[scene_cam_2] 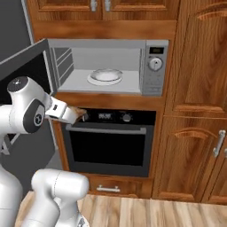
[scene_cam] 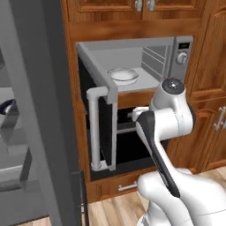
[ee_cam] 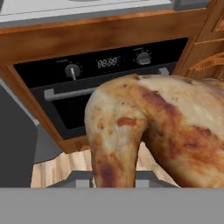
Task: Transport the chicken drumstick from the fridge to the microwave and turn on the microwave.
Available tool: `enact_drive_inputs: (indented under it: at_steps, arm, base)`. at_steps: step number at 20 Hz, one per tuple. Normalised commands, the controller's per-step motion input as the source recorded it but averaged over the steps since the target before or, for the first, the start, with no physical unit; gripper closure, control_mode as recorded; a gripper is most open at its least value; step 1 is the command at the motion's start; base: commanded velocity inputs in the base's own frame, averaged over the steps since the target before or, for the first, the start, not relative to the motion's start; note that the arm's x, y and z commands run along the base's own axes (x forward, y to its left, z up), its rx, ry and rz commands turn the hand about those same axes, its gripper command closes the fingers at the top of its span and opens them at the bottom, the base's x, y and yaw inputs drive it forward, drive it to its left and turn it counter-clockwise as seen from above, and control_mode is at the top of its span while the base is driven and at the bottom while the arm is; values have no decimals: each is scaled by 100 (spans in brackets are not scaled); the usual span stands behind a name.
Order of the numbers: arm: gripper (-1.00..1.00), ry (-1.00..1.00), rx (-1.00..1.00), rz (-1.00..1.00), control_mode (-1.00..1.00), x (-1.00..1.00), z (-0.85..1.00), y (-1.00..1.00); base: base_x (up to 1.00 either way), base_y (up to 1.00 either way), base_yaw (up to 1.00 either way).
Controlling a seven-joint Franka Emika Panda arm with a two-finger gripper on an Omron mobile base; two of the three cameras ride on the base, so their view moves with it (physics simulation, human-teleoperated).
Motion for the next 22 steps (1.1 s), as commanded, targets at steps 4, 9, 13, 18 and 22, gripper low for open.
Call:
enact_drive_inputs:
  at_steps: [4, 9, 13, 18, 22]
  arm:
    - [100, 0, 0, 0, 100, 0, 0, 0]
    - [100, 0, 0, 0, 100, 0, 0, 0]
    - [100, 0, 0, 0, 100, 0, 0, 0]
    - [100, 0, 0, 0, 100, 0, 0, 0]
    - [100, 0, 0, 0, 100, 0, 0, 0]
  base:
    - [15, -50, 30]
    - [6, -46, 30]
    - [12, -52, 11]
    - [32, -23, 13]
    - [33, 3, 3]
